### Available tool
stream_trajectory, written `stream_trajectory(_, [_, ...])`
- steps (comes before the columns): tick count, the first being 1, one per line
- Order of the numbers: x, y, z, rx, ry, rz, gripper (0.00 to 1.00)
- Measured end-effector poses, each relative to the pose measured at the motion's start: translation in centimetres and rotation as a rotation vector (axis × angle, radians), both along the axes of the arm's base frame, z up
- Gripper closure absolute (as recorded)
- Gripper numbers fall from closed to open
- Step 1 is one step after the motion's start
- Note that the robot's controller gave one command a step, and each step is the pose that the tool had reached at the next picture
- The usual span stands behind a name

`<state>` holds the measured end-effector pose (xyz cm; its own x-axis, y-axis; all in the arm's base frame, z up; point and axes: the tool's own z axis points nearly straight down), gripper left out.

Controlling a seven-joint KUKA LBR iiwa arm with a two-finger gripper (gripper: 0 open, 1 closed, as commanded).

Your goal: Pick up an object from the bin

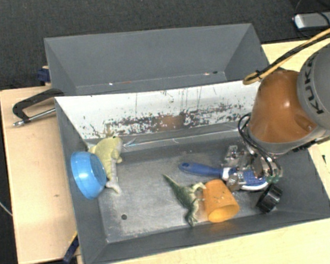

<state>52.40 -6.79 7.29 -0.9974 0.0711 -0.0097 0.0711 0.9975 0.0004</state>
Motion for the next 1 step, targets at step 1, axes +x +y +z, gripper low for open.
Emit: stream_trajectory(1, [0.39,-0.22,16.22,-0.003,-0.003,0.139,1.0])
